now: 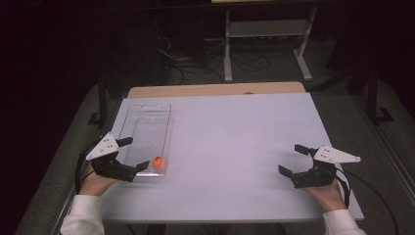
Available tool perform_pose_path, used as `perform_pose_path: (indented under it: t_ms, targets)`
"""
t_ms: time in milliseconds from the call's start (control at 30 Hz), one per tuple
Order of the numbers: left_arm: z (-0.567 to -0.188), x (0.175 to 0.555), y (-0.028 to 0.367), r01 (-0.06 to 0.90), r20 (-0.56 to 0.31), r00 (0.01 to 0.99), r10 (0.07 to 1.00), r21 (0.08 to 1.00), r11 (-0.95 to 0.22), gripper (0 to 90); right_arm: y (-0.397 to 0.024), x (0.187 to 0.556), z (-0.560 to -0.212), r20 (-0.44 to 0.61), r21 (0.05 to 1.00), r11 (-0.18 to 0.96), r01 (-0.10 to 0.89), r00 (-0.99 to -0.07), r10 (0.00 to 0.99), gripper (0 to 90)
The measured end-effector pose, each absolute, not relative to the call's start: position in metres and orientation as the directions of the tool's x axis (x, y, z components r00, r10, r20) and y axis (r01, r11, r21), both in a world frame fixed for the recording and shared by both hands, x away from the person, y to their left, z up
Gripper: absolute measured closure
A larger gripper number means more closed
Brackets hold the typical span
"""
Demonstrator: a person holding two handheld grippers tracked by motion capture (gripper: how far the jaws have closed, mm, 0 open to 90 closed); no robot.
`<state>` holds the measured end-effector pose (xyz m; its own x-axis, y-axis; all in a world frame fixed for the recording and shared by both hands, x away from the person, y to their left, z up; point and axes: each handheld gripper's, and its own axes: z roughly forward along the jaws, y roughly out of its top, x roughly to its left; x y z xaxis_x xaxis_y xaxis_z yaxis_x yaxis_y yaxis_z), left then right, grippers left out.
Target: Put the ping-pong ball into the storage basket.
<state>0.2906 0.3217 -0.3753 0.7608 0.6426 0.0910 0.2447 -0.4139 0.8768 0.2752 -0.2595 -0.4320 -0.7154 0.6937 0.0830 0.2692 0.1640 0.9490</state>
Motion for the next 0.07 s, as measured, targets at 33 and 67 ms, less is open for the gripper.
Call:
perform_pose_path:
  t_ms: [33, 67]
  targets:
    - [-0.3760, 0.2907, 0.3213, 0.245, 0.091, 0.761, 0.642, 0.877, -0.414, 0.0, -0.2595, 0.2753, -0.4319, 0.082, 0.950, 0.164, 0.267, -0.716, 0.693, 0.0]
    - [-0.3763, 0.2907, 0.3205, 0.245, 0.093, 0.761, 0.642, 0.875, -0.418, 0.0, -0.2597, 0.2755, -0.4317, 0.082, 0.950, 0.164, 0.268, -0.716, 0.693, 0.0]
